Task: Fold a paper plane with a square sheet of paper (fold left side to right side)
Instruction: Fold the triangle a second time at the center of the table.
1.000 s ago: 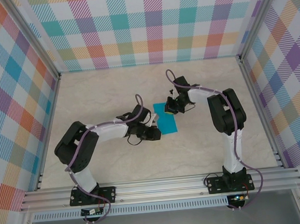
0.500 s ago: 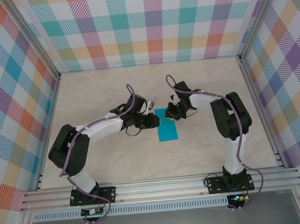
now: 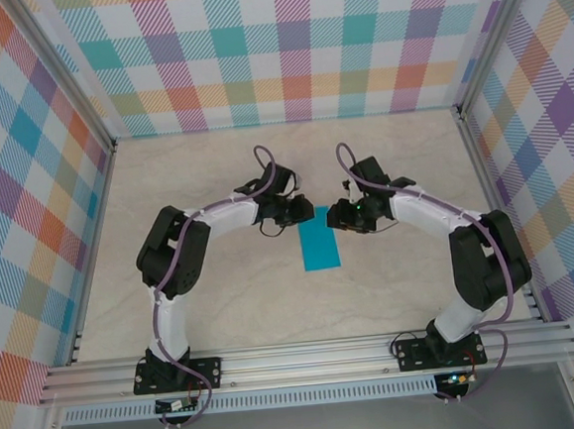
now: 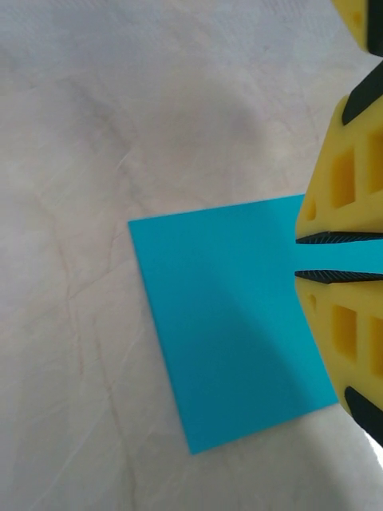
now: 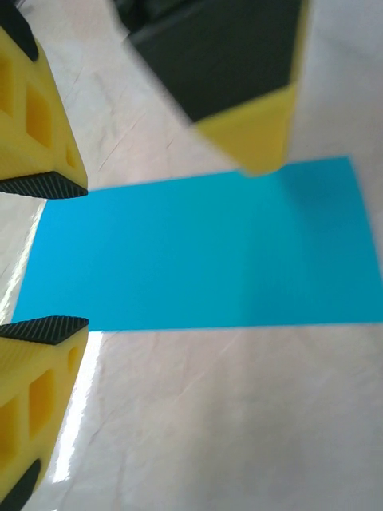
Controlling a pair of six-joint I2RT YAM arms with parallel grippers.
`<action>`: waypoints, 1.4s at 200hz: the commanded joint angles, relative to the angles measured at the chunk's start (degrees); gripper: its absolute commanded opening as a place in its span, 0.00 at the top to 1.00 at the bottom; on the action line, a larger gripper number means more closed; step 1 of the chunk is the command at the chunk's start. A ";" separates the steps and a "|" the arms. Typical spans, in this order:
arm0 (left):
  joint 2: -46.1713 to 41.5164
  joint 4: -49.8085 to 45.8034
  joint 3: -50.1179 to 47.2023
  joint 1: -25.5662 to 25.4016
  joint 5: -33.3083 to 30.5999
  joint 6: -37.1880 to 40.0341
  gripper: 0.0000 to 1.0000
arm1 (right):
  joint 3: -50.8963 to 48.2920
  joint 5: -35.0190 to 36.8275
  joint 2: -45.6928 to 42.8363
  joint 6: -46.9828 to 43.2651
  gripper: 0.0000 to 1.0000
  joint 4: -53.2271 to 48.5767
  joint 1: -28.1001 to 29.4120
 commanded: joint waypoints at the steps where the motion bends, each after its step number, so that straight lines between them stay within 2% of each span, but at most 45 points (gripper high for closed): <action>1: 1.49 -2.22 1.64 1.37 -2.88 -0.92 0.81 | -2.82 0.00 -3.19 -0.60 0.50 -1.54 0.37; 38: 5.13 -2.40 3.58 1.45 -1.00 -0.57 0.82 | -5.89 -0.57 -5.49 0.05 0.39 -0.92 0.36; 74: 5.28 -2.92 1.62 1.44 -2.83 0.03 0.82 | -6.90 -3.01 -5.95 0.83 0.28 0.64 0.37; 105: 4.42 -2.42 -0.98 1.44 -3.18 0.31 0.82 | -6.38 -5.46 -4.46 1.84 0.24 1.78 0.37; 133: 3.82 -1.74 -2.59 1.39 -3.20 0.30 0.82 | -5.47 -8.97 -1.10 3.47 0.31 2.35 0.36; 150: 3.66 -1.56 -3.02 1.35 -3.37 0.15 0.82 | -5.06 -9.18 0.99 4.27 0.37 2.02 0.36; 180: 3.59 -1.00 -3.48 1.34 -3.21 -0.11 0.83 | -5.41 -10.25 2.88 5.52 0.43 2.70 0.42; 249: 3.42 -0.90 -3.43 1.26 -3.07 -0.12 0.83 | -7.42 -12.91 5.34 6.97 0.44 4.61 0.60; 280: 3.46 -0.90 -3.26 1.22 -3.03 -0.11 0.83 | -7.34 -11.61 6.07 6.65 0.44 4.04 0.97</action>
